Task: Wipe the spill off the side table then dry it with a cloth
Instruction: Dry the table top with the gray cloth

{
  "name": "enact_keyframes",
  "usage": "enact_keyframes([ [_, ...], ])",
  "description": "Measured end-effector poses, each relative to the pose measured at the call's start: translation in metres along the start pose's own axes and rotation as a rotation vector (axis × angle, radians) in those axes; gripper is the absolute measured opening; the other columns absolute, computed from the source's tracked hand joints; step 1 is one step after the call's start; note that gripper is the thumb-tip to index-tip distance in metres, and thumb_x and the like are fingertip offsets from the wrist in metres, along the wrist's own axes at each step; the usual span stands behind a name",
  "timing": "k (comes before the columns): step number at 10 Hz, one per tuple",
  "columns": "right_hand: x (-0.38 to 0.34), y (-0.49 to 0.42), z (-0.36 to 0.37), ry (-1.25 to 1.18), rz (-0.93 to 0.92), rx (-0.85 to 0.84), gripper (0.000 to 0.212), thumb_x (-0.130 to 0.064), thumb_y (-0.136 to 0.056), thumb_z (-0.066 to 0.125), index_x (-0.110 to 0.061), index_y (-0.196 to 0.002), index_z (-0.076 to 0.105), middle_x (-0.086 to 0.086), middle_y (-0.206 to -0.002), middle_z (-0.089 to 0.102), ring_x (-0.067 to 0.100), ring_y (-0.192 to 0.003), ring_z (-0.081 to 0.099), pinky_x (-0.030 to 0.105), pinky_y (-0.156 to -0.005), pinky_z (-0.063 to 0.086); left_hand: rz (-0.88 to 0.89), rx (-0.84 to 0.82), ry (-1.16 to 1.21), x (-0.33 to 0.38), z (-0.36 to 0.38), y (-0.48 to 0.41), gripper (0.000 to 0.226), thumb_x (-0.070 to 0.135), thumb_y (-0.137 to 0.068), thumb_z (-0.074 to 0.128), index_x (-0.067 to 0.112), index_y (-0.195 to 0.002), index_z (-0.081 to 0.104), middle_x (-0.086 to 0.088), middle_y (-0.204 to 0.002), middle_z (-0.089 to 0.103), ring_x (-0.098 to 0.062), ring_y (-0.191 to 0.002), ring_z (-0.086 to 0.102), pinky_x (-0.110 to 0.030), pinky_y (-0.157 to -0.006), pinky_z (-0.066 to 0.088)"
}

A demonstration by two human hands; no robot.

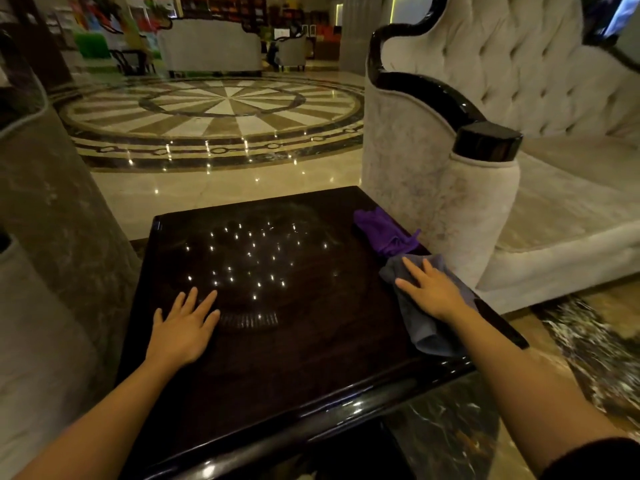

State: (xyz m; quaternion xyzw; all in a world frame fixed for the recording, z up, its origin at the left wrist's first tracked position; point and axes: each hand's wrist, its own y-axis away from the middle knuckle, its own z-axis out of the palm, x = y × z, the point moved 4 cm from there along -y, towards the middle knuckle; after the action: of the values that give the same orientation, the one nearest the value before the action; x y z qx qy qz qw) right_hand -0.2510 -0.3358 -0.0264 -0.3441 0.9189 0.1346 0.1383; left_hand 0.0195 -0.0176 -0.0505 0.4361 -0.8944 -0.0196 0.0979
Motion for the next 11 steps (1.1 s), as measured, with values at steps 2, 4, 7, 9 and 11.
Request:
enact_keyframes([
  [2,-0.001,0.004,0.016,0.063,0.051,0.049,0.065,-0.06,-0.088,0.031,-0.035,-0.141,0.006,0.007,-0.156,0.004,0.031,-0.142,0.008,0.053,-0.116,0.009,0.012,-0.01,0.014,0.001,-0.002,0.002,0.052,0.046,-0.096,0.017,0.035,-0.145,0.005,-0.002,-0.157,-0.001,-0.02,-0.144,-0.004,-0.049,-0.116,0.001],
  [4,-0.007,0.004,0.018,0.077,0.023,0.057,0.052,-0.042,-0.096,0.028,-0.026,-0.142,0.012,0.007,-0.156,0.01,0.03,-0.142,0.011,0.049,-0.116,0.015,0.02,-0.009,0.016,-0.001,0.0,0.001,0.052,0.047,-0.096,0.017,0.035,-0.145,0.005,-0.002,-0.157,-0.001,-0.02,-0.144,-0.004,-0.049,-0.115,0.001],
  [7,-0.051,0.022,0.033,0.022,-0.152,0.069,0.045,-0.031,-0.096,0.033,-0.028,-0.14,0.024,0.005,-0.154,0.021,0.027,-0.141,0.017,0.039,-0.114,0.017,0.019,-0.017,-0.002,0.001,-0.002,0.0,0.052,0.046,-0.096,0.017,0.034,-0.145,0.005,-0.003,-0.158,-0.001,-0.021,-0.144,-0.003,-0.051,-0.115,0.003],
  [9,-0.103,0.051,0.055,-0.029,-0.34,0.02,0.045,-0.027,-0.095,0.039,-0.029,-0.138,0.028,0.003,-0.152,0.025,0.022,-0.14,0.02,0.04,-0.116,0.017,0.021,-0.002,0.02,0.002,-0.004,0.001,0.052,0.046,-0.096,0.021,0.033,-0.145,0.011,-0.004,-0.157,0.004,-0.022,-0.144,0.001,-0.052,-0.115,0.005],
  [11,-0.148,0.1,0.071,-0.084,-0.54,-0.082,0.043,-0.025,-0.094,0.042,-0.028,-0.136,0.034,0.001,-0.151,0.027,0.019,-0.141,0.02,0.035,-0.114,0.013,0.009,0.01,0.021,0.003,-0.005,0.002,0.052,0.046,-0.096,0.022,0.032,-0.145,0.013,-0.004,-0.157,0.006,-0.023,-0.144,0.003,-0.051,-0.115,0.005],
])
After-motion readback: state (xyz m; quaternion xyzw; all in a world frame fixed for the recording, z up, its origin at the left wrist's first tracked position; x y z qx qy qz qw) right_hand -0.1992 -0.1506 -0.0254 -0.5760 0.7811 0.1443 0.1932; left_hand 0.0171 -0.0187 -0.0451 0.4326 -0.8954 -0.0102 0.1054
